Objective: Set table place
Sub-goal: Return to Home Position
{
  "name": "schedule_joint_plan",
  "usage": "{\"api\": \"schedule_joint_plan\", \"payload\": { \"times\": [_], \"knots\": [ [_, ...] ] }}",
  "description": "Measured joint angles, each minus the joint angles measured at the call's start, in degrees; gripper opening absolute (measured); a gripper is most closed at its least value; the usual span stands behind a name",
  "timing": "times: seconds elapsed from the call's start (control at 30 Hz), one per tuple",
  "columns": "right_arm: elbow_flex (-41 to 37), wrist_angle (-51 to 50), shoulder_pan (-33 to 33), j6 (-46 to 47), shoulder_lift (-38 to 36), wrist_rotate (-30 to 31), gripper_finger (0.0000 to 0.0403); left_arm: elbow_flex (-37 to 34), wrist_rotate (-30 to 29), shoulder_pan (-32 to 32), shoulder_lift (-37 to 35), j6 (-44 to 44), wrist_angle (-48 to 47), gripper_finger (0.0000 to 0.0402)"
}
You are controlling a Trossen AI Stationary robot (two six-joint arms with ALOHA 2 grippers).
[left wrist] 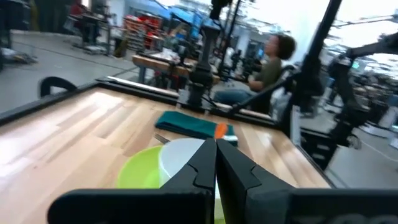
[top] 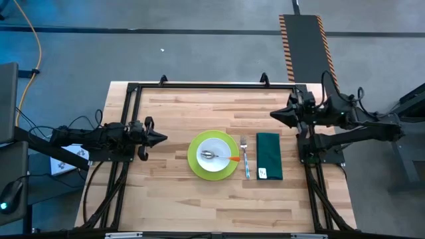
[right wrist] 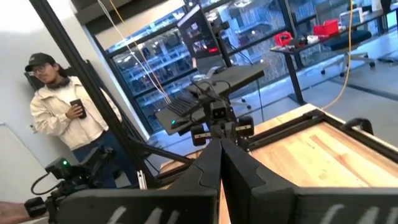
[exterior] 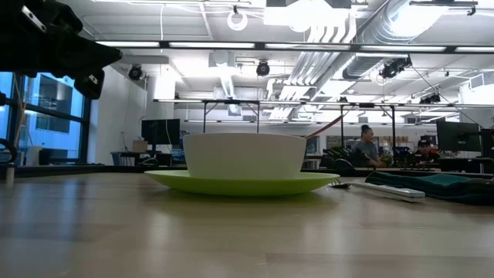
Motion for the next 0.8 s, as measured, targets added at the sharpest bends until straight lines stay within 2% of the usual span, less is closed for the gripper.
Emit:
{"api": "schedule_joint_plan", "payload": {
  "times": [0.1, 0.3, 0.4, 0.6, 0.7, 0.8],
  "knots": [
    [0.0, 0.0, 0.2, -1.2, -0.8, 0.0, 0.0, 0.0, -2.4, 0.0, 0.0, 1.5, 0.5, 0.0001],
    [-1.9, 2.1, 1.6, -5.6, -0.8, 0.1, 0.0, 0.0, -2.3, 0.0, 0.0, 1.6, 0.5, 0.0001],
    [-7.9, 7.8, 2.5, -6.4, -2.7, 0.0, 0.0, 0.0, -2.2, 0.0, 0.0, 1.6, 0.5, 0.0001],
    [-23.5, 23.4, 3.3, -3.7, -11.1, 0.4, 0.0, 0.0, -2.1, 0.0, 0.0, 1.6, 0.5, 0.0001],
    [-27.8, 24.8, 3.3, -2.6, -16.2, 0.5, 0.0, 0.0, -2.1, 0.0, 0.0, 1.6, 0.5, 0.0001],
    [-30.3, 22.2, 3.3, -0.9, -20.8, 0.6, 0.0, 0.0, -2.1, 0.0, 0.0, 1.5, 0.5, 0.0001]
  ]
}}
